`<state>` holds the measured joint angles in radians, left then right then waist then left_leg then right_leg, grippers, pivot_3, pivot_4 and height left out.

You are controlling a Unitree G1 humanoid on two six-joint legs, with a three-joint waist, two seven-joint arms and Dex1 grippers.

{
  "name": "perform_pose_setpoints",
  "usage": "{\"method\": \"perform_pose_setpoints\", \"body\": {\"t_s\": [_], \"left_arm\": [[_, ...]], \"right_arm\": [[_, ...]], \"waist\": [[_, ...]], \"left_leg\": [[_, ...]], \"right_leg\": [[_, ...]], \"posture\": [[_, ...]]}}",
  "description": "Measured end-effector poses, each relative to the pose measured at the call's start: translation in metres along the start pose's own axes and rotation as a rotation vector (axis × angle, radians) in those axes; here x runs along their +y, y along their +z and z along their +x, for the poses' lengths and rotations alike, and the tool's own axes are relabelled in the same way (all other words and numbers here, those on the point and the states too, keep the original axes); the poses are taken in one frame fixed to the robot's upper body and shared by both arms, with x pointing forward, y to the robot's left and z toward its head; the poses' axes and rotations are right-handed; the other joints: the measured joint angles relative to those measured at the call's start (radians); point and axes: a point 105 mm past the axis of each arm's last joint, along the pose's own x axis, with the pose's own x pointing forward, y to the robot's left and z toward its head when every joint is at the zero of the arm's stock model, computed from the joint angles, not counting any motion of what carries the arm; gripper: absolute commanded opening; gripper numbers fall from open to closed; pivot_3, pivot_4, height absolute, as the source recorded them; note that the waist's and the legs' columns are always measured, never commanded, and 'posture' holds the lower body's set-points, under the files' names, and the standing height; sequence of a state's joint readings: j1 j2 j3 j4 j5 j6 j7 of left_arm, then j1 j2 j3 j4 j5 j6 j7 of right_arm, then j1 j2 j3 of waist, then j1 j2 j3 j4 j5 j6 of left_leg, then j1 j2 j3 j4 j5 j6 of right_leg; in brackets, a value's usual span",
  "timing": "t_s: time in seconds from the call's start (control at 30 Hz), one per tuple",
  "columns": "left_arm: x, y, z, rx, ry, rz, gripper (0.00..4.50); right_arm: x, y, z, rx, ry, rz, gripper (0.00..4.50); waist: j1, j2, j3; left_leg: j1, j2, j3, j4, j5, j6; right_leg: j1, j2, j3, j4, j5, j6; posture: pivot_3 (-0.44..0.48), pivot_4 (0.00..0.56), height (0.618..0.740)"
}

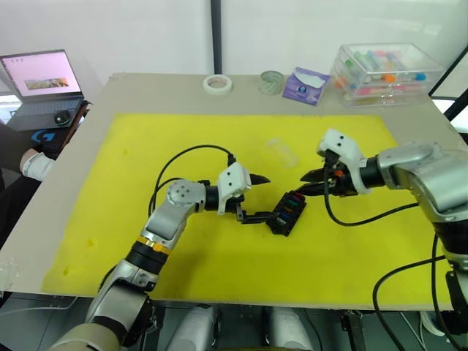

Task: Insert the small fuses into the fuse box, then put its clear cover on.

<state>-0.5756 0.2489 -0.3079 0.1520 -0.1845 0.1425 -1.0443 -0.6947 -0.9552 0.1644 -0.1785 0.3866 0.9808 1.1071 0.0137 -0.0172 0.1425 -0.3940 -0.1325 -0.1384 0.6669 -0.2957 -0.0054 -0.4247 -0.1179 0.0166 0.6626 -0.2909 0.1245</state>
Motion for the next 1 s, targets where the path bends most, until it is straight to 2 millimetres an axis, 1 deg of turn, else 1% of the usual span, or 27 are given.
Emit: {"method": "perform_pose_setpoints", "body": {"t_s": [0.07, 0.17, 0.2, 0.33, 0.57, 0.73, 0.83, 1.0], "left_arm": [[-0.002, 0.002, 0.001, -0.010, -0.004, -0.001, 4.50], [-0.005, 0.004, 0.003, -0.025, -0.011, -0.006, 4.50], [-0.006, 0.005, 0.005, -0.034, -0.016, -0.006, 4.50], [-0.006, 0.008, 0.004, -0.044, -0.020, -0.004, 4.50], [-0.002, 0.010, 0.004, -0.036, -0.030, 0.004, 4.50], [-0.001, 0.009, 0.004, -0.032, -0.032, 0.004, 4.50], [-0.001, 0.009, 0.003, -0.028, -0.034, 0.005, 4.50], [-0.001, 0.008, 0.002, -0.023, -0.035, 0.006, 4.50]], "right_arm": [[0.004, 0.005, -0.004, -0.083, -0.003, -0.035, 1.30], [0.009, 0.011, -0.004, -0.192, -0.023, -0.059, 0.22], [0.010, 0.010, -0.004, -0.202, -0.038, -0.066, 0.05], [0.010, 0.003, -0.008, -0.238, -0.104, -0.101, 0.05], [0.014, -0.011, 0.003, -0.265, -0.140, -0.069, 0.05], [0.013, -0.014, 0.007, -0.271, -0.163, -0.050, 0.05], [0.014, -0.023, 0.011, -0.256, -0.167, -0.027, 0.05], [0.016, -0.029, 0.014, -0.242, -0.166, -0.030, 0.05]], "waist": [[0.000, 0.000, 0.000], [-0.001, 0.000, 0.000], [-0.001, 0.000, 0.000], [-0.001, 0.000, 0.000], [-0.002, 0.000, 0.000], [-0.001, 0.000, 0.000], [-0.001, 0.000, 0.000], [-0.002, 0.000, 0.000]], "left_leg": [[0.000, 0.000, 0.000, 0.000, 0.000, 0.000], [0.000, 0.000, 0.000, 0.000, 0.000, 0.000], [0.000, 0.000, 0.000, 0.000, 0.000, 0.000], [0.000, 0.000, 0.000, 0.001, 0.000, 0.000], [0.000, 0.000, 0.000, 0.001, 0.000, 0.000], [0.000, 0.000, 0.000, 0.001, 0.000, 0.000], [0.000, 0.000, 0.000, 0.001, 0.000, 0.000], [0.000, 0.000, 0.000, 0.001, 0.000, 0.000]], "right_leg": [[0.000, 0.000, 0.000, 0.000, 0.000, 0.000], [0.000, 0.000, 0.000, 0.000, 0.000, 0.000], [0.000, 0.000, 0.000, 0.001, 0.000, 0.000], [0.000, 0.000, 0.000, 0.001, 0.000, 0.000], [0.000, 0.000, 0.000, 0.001, 0.000, 0.000], [0.000, 0.000, 0.000, 0.001, 0.000, 0.000], [0.000, 0.000, 0.000, 0.001, 0.000, 0.000], [0.000, 0.000, 0.000, 0.001, 0.000, 0.000]], "posture": [[0.000, 0.150, 0.740], [0.000, 0.150, 0.740], [0.000, 0.150, 0.740], [0.000, 0.150, 0.740], [0.000, 0.150, 0.740], [0.000, 0.150, 0.740], [0.000, 0.150, 0.740], [0.000, 0.150, 0.740]]}}
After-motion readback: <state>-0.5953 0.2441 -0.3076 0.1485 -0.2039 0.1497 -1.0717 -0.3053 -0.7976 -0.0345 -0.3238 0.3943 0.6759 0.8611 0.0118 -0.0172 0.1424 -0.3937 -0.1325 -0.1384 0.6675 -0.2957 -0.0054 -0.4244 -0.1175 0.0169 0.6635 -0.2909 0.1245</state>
